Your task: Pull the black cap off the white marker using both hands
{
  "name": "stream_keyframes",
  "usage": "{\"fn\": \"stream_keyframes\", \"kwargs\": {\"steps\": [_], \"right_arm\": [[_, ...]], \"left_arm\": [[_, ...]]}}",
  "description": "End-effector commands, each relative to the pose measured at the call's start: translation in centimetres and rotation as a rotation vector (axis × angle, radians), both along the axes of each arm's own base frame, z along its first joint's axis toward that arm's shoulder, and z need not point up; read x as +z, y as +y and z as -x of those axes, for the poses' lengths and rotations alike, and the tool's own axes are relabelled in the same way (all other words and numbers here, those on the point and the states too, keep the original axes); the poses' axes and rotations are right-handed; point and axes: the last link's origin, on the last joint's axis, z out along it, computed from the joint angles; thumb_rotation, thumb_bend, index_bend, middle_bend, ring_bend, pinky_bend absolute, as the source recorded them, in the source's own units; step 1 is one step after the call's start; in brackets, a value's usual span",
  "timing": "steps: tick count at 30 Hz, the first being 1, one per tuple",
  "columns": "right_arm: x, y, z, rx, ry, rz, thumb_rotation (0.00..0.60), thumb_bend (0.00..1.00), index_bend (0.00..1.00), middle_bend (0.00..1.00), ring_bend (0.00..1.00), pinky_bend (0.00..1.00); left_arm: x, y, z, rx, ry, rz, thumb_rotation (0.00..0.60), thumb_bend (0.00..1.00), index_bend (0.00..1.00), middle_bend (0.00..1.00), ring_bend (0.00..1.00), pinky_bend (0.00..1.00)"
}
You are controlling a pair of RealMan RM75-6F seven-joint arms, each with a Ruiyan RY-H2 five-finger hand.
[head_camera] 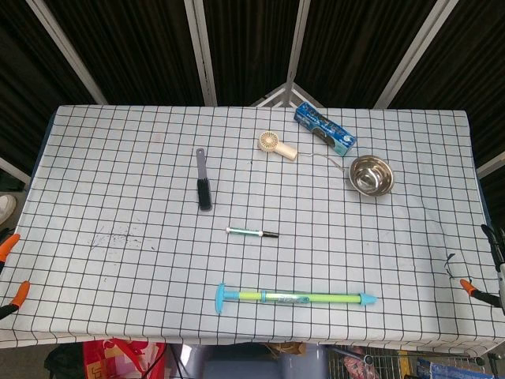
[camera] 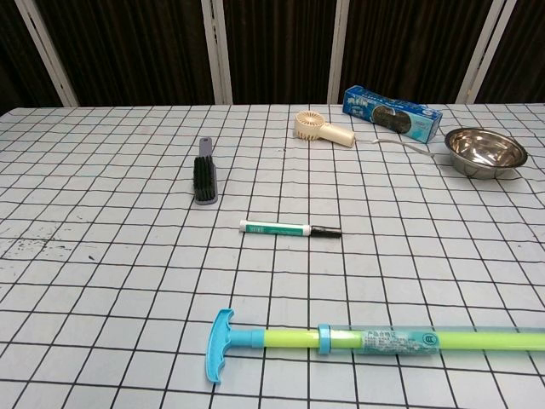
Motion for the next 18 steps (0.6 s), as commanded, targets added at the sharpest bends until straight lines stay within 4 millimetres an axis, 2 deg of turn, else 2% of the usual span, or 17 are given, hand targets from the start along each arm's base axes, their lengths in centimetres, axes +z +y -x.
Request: {"fn": "stream_keyframes", "kwargs": {"steps": [1, 9, 18], "right_arm": [[-0.1, -0.1, -0.2, 0.000, 0.008, -0.009, 0.600, 0.15, 0.04, 0.05, 0.00, 0.00], [-0.5, 0.0, -0.6, 0.003, 0.018, -0.021, 0.600, 0.15, 0.04, 0.05, 0.00, 0.00], [-1.1, -0.4, -1.0, -0.010, 0.025, -0.044, 0.600, 0.15, 0.04, 0.05, 0.00, 0.00]], "left_arm": [[-0.2, 0.2, 0.1, 0.007, 0.007, 0.010, 0.600, 0.52, 0.09, 0.00, 0.00, 0.00], [-0.9, 0.3, 0.7, 0.023, 0.005, 0.025, 0.600, 0.52, 0.09, 0.00, 0.00, 0.00], [0.1, 1.6, 0.5, 0.004, -0.008, -0.002, 0.600, 0.52, 0.09, 0.00, 0.00, 0.00]]}}
